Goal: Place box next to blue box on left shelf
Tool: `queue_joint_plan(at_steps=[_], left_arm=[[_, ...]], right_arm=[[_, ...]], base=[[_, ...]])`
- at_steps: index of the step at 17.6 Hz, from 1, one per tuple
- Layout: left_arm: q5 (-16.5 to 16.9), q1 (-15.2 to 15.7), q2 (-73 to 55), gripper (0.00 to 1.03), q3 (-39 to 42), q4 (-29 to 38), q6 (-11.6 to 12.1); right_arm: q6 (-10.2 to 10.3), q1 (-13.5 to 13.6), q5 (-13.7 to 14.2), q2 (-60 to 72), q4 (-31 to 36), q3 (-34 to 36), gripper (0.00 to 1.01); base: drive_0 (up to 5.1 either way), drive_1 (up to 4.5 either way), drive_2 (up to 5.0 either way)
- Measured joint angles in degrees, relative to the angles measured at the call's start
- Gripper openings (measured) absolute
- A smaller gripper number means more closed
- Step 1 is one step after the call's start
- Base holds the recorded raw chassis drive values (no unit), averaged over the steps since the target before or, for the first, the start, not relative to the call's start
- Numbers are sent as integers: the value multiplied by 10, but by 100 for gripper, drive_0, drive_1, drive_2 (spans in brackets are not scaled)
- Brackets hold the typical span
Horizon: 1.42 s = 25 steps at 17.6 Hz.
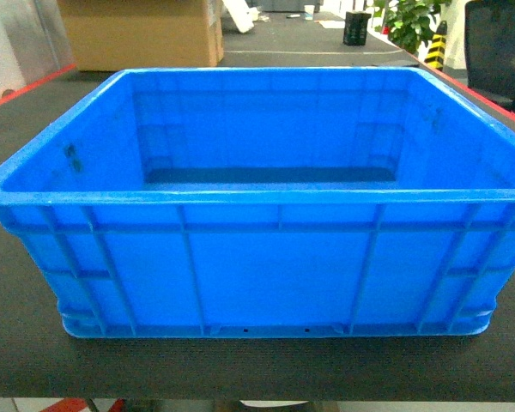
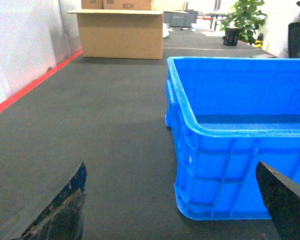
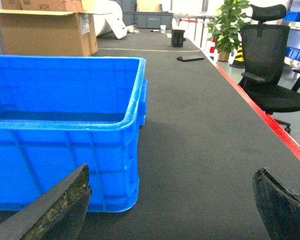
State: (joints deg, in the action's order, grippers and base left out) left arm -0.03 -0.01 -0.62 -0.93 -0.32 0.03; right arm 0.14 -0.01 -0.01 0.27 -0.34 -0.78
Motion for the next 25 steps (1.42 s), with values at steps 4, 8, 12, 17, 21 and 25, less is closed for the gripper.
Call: queue_joint_plan(at_steps=[4, 8, 12, 17, 21, 25], left_arm=[[0, 0, 0, 98, 0, 0, 0], [0, 0, 0, 98, 0, 0, 0], [-155, -70, -32, 98, -3, -10, 5], [-174, -41, -201, 98, -28, 150, 10], [-88, -23, -548, 98, -230, 314, 13], [-61, -42, -799, 98, -425, 241, -24]], right_arm=[[0, 0, 0, 0, 0, 0, 98], [0, 0, 0, 0, 0, 0, 98], [1, 32, 69, 23, -37, -6, 98], [8, 16, 65, 166, 99, -31, 98], [16, 21, 35, 515, 240, -224, 98], [39, 38, 19, 810, 176, -436, 98]], base=[[0, 0, 0], [0, 0, 0], [0, 0, 0], [0, 0, 0], [0, 0, 0], [0, 0, 0]])
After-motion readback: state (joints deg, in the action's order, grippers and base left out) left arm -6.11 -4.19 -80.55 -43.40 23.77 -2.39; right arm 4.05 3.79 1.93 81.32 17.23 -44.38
